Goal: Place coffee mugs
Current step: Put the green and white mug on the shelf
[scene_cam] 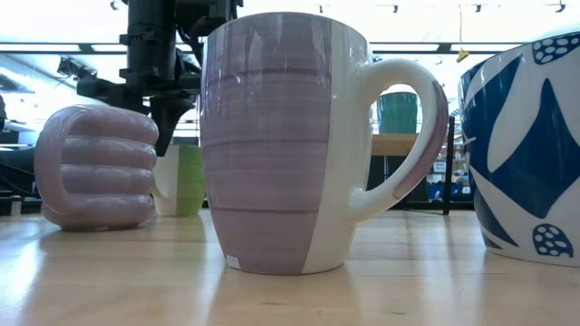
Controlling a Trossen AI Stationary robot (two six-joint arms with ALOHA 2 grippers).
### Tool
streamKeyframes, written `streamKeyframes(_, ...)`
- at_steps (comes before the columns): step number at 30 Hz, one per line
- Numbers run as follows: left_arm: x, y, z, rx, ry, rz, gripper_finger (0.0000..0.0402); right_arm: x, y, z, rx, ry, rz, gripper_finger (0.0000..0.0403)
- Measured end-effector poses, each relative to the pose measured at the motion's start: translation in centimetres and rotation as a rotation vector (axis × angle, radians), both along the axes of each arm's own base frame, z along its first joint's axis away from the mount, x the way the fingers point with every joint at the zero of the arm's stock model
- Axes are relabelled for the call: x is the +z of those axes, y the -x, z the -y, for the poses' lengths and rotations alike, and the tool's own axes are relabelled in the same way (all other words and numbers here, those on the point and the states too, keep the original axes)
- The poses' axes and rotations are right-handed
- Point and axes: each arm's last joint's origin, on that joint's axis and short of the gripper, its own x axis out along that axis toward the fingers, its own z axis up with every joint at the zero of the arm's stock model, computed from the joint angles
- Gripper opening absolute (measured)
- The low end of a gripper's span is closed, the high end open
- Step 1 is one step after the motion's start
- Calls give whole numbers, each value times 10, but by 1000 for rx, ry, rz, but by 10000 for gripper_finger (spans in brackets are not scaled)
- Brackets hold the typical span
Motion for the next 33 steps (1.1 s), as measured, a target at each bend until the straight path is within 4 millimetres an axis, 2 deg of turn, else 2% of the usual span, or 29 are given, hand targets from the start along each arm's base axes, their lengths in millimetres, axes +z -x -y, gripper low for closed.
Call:
streamKeyframes(6, 0, 4, -3, -68, -64, -48, 142, 0, 0, 0, -2, -5, -2, 102)
streamKeyframes(17, -5, 5, -28, -80, -45, -51, 142, 0, 0, 0, -13, -23, -7, 102)
streamKeyframes(33, -12, 4, -39, -122, -21, -19, 132, 0, 0, 2, -24, -15, -5, 102)
